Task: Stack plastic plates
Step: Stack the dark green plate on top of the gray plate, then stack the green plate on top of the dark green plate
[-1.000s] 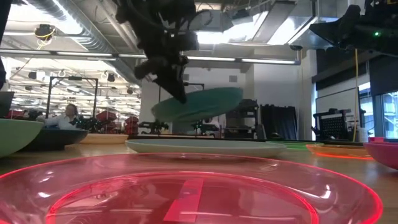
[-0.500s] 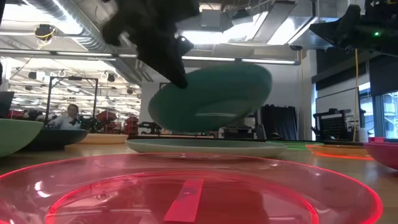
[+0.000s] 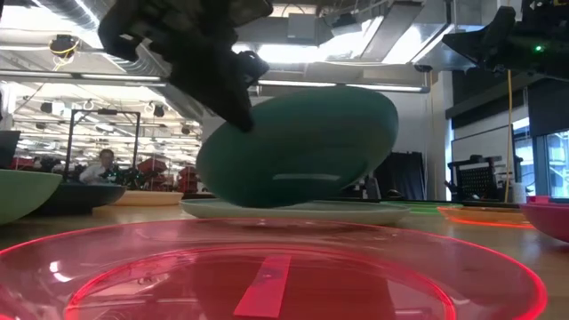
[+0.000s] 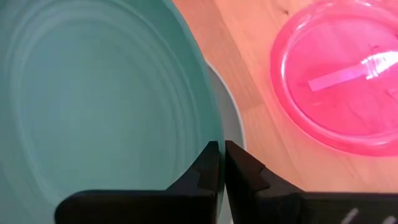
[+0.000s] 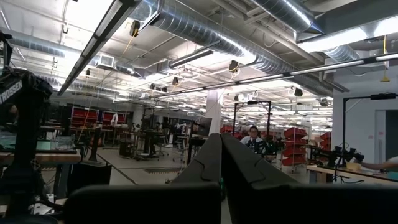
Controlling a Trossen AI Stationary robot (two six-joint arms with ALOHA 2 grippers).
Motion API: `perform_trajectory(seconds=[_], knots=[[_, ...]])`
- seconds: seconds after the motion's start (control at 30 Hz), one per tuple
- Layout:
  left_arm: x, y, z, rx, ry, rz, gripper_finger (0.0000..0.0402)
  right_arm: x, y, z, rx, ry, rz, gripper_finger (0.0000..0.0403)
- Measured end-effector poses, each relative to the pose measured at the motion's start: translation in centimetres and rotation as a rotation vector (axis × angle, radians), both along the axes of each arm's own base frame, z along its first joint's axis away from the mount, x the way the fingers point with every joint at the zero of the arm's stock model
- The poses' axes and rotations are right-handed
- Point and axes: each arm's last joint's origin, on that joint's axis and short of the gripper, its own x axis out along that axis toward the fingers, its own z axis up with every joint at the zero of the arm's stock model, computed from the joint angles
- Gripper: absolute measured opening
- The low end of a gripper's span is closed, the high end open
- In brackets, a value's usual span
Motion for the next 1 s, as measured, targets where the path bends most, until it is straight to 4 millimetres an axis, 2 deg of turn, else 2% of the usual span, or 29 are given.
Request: perform_trajectory(seconds=[0.43, 0.8, 1.0], knots=[[-0.7, 0.2, -1.5, -0.020, 0.037, 0.043, 0.0010, 0.0, 0.0, 0.0, 0.000, 0.000, 0.000, 0.0002], [-0.7, 0.2, -1.6, -0.069, 0.032, 0.107, 0.0079, 0.0, 0.0, 0.0, 0.000, 0.000, 0.001, 0.0002], [-0.8, 0.2, -1.5, -0.078, 0.048, 0.125, 0.0097, 0.0, 0.0, 0.0, 0.000, 0.000, 0.001, 0.0002]])
